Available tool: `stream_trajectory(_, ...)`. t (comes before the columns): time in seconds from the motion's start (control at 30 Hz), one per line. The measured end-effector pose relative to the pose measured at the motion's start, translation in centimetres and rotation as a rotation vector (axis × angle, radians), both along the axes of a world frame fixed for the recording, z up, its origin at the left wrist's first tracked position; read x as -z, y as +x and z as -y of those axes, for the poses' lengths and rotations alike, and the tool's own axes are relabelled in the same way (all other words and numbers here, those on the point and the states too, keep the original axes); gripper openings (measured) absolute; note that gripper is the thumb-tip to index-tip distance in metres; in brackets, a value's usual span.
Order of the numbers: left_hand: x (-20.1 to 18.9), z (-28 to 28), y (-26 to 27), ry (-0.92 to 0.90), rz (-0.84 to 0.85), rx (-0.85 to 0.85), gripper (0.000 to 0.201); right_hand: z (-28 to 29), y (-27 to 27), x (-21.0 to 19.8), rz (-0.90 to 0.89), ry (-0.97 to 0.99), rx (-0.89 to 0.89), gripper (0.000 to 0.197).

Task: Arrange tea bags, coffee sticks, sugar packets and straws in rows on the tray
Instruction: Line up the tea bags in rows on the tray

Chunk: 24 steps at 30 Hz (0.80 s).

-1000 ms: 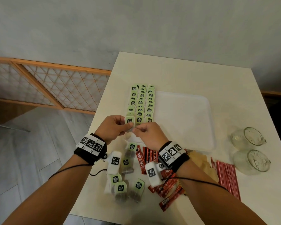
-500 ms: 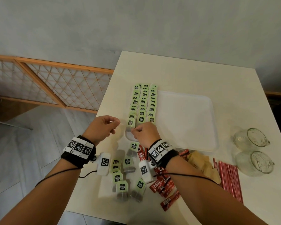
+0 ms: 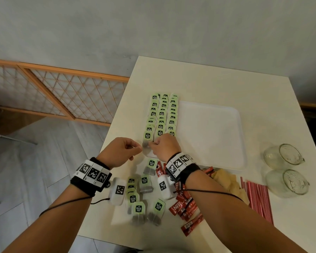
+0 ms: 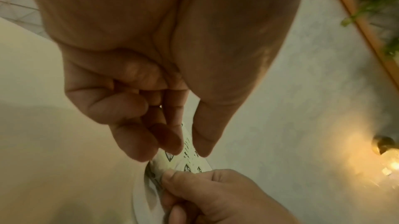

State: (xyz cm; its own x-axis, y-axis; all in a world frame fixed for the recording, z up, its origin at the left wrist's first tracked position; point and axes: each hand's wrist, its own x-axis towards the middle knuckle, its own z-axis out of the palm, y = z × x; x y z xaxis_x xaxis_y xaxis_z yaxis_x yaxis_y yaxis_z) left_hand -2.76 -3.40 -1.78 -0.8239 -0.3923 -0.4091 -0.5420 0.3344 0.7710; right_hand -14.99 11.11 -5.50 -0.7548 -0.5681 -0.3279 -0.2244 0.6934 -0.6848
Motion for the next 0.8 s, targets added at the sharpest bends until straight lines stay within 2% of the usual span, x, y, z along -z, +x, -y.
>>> stream_trajectory(0.13, 0.2, -0.5, -0.2, -0.135, 0.082, 0.124, 0.021, -1.5, 0.2, -1.3, 0.04, -0.08, 0.0, 0.047)
stream_trajectory(0.27, 0.9, -1.2, -0.6, -0.264, 0.244, 0.273, 0.047, -3.6, 0.5, -2.6, 0.103, -0.15, 0.039, 0.037)
stream_trajectory(0.57, 0.9, -4.0, -2.0, -0.375, 0.322, 0.425, 0.041, -7.9, 2.1, -2.8, 0.111, -0.13, -0.015, 0.038)
stream_trajectory(0.67, 0.9, -4.2, -1.9, -0.367, 0.328, 0.436, 0.051, -8.8, 2.7, -2.5, 0.136, -0.152, -0.052, 0.034)
stream_trajectory(0.8, 0.5, -4.0, -1.5, -0.333, 0.319, 0.441, 0.048, -9.5, 3.4, -2.0, 0.144, -0.188, -0.092, 0.027)
